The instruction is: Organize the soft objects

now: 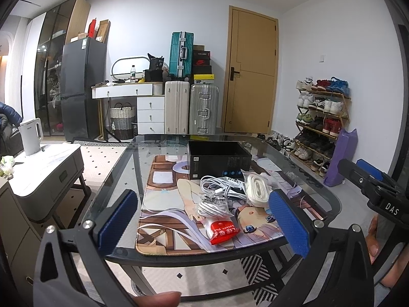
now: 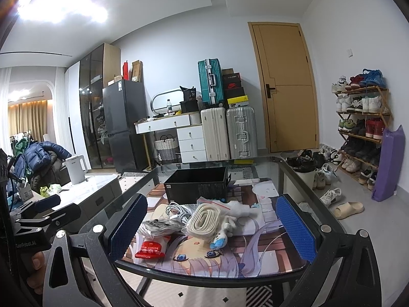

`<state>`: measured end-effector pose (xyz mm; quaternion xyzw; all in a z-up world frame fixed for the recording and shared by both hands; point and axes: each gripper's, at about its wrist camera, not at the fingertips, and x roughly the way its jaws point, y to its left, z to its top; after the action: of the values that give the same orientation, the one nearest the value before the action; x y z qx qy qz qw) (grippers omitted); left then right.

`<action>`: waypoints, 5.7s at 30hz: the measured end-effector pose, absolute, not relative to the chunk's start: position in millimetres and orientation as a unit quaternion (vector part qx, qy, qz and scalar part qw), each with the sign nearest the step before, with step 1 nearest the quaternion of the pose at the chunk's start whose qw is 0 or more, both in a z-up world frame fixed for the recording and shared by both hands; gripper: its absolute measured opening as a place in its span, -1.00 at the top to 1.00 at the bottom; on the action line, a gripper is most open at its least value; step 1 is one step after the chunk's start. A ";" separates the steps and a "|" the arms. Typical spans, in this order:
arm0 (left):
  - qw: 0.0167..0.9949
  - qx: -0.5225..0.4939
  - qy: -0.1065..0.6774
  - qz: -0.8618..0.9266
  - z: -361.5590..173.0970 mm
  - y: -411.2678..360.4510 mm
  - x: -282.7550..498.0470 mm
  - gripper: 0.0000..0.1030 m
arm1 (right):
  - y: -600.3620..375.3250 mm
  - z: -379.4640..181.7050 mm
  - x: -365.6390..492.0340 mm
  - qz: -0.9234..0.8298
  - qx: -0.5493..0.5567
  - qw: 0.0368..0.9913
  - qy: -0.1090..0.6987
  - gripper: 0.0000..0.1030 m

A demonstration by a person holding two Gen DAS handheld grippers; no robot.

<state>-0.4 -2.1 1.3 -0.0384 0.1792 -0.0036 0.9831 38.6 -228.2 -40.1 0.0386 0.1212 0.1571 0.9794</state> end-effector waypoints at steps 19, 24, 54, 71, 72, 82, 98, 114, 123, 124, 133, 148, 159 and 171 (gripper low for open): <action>0.986 -0.027 0.163 -0.015 11.1 1.5 -12.3 -1.00 | -229.0 -39.8 39.3 0.156 0.040 0.979 0.122 -0.99; 0.983 -0.021 0.179 -0.018 10.4 0.1 0.8 -1.00 | -225.0 -37.9 46.8 0.164 0.036 0.976 0.141 -0.99; 0.874 0.004 0.477 -0.095 -30.1 -14.6 208.1 -0.90 | -154.6 -86.0 299.6 0.211 0.021 0.834 0.509 -0.99; 0.838 0.017 0.534 -0.111 -92.0 -23.9 225.3 -0.86 | -142.0 -138.0 305.8 0.214 0.017 0.793 0.570 -0.81; 0.838 0.019 0.534 -0.112 -92.5 -24.1 225.1 -0.81 | -140.7 -138.8 306.4 0.213 0.017 0.793 0.570 -0.79; 0.829 0.041 0.545 -0.118 -102.1 -28.6 227.7 0.03 | -144.3 -134.7 305.4 0.217 0.004 0.795 0.567 -0.30; 0.845 0.020 0.517 -0.139 -75.4 -20.4 205.5 0.22 | -151.2 -111.9 295.4 0.224 -0.009 0.813 0.538 0.24; 0.909 -0.012 0.403 -0.108 -5.8 3.3 200.5 0.22 | -150.0 -49.7 286.6 0.253 0.002 0.857 0.449 0.25; 0.943 -0.015 0.320 -0.087 39.0 12.7 225.8 0.22 | -137.5 2.2 298.1 0.224 -0.017 0.911 0.346 0.25; 0.945 -0.017 0.316 -0.086 40.0 14.4 229.5 0.22 | -135.8 4.3 301.1 0.223 -0.017 0.913 0.342 0.25; 0.951 -0.035 0.299 -0.066 34.8 22.3 271.8 0.22 | -116.5 7.6 345.8 0.208 -0.019 0.927 0.312 0.25; 0.940 -0.043 0.337 -0.039 -18.1 19.8 348.1 0.23 | -100.8 -58.4 435.7 0.199 -0.006 0.909 0.365 0.25; 0.912 -0.035 0.407 -0.030 -53.7 9.6 362.5 0.23 | -97.6 -99.5 450.4 0.204 -0.014 0.880 0.428 0.25; 0.903 -0.019 0.428 -0.030 -52.2 7.3 361.5 0.11 | -106.6 -106.4 435.3 0.201 -0.010 0.867 0.456 0.05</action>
<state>361.5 7.3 -52.2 -0.0192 0.4276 -0.0298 0.9033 435.3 -106.6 -106.4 -0.0100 0.4564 0.2015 0.8666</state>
